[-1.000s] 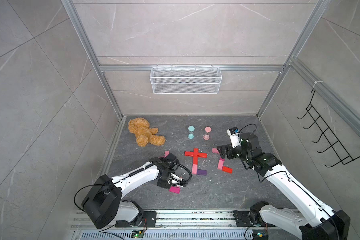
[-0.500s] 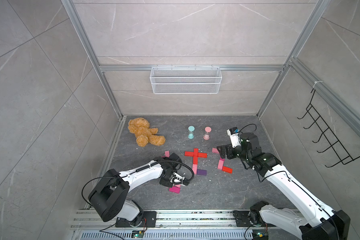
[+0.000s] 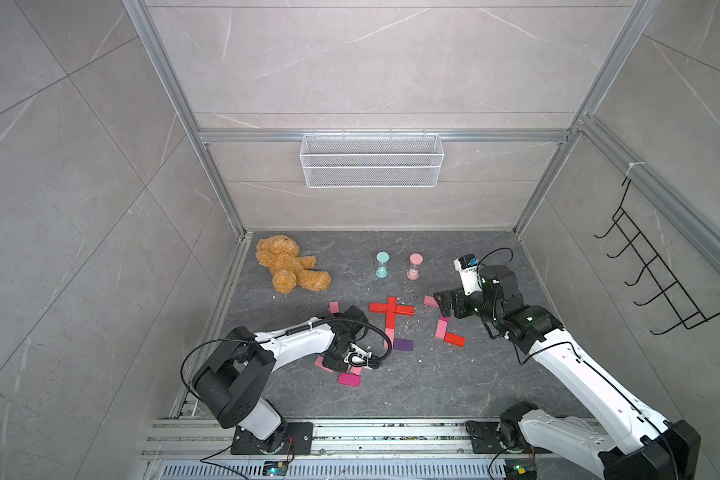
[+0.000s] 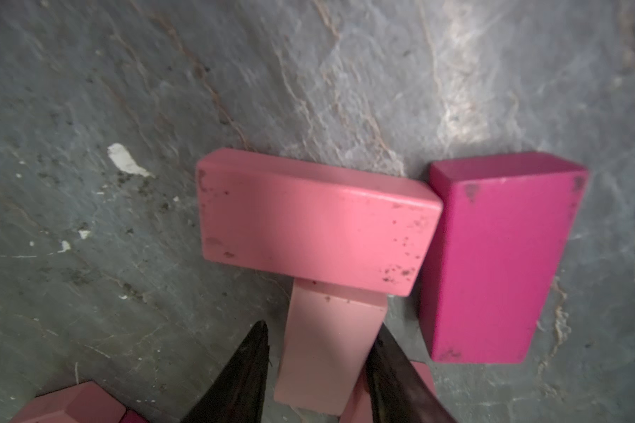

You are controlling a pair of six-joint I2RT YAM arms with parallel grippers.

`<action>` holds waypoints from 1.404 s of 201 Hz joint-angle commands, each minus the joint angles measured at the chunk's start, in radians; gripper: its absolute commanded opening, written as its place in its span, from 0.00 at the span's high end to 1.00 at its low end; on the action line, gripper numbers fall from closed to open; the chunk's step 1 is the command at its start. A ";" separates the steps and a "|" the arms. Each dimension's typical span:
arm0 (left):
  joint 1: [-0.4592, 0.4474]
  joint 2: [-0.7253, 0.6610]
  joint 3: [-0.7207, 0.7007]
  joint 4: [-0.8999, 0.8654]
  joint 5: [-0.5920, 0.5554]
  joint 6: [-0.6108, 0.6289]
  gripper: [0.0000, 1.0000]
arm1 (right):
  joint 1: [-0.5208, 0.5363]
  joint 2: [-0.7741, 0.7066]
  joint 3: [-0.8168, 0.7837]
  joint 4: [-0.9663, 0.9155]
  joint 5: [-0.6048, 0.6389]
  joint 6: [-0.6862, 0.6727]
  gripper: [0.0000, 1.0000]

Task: Assemble the letter t with building blocks
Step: Pick up the building block from the center of the board, then assemble the building block at the center of the board.

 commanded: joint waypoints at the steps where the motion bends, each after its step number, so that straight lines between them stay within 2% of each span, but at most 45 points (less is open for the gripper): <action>1: -0.001 0.040 0.026 0.028 -0.027 -0.022 0.59 | 0.002 0.001 0.015 0.018 0.004 -0.006 0.00; 45: 0.007 0.036 0.041 0.028 -0.018 -0.040 0.80 | 0.003 0.001 0.016 0.018 0.004 -0.005 0.00; 92: 0.115 -0.019 0.141 -0.011 0.081 -0.115 0.86 | 0.001 0.001 0.014 0.019 0.000 -0.003 0.00; 139: 0.226 0.106 0.357 -0.041 0.148 -0.153 0.97 | 0.003 0.000 0.018 0.013 -0.001 -0.002 0.00; 163: 0.258 0.194 0.466 -0.037 0.174 -0.169 0.97 | 0.002 -0.003 0.021 0.009 0.005 -0.002 0.00; 202: 0.286 0.325 0.602 -0.076 0.153 -0.203 0.97 | 0.003 -0.008 0.025 -0.001 0.009 -0.004 0.00; 282: 0.292 0.376 0.592 -0.076 0.160 -0.255 0.92 | 0.002 0.003 0.030 -0.003 0.003 -0.005 0.00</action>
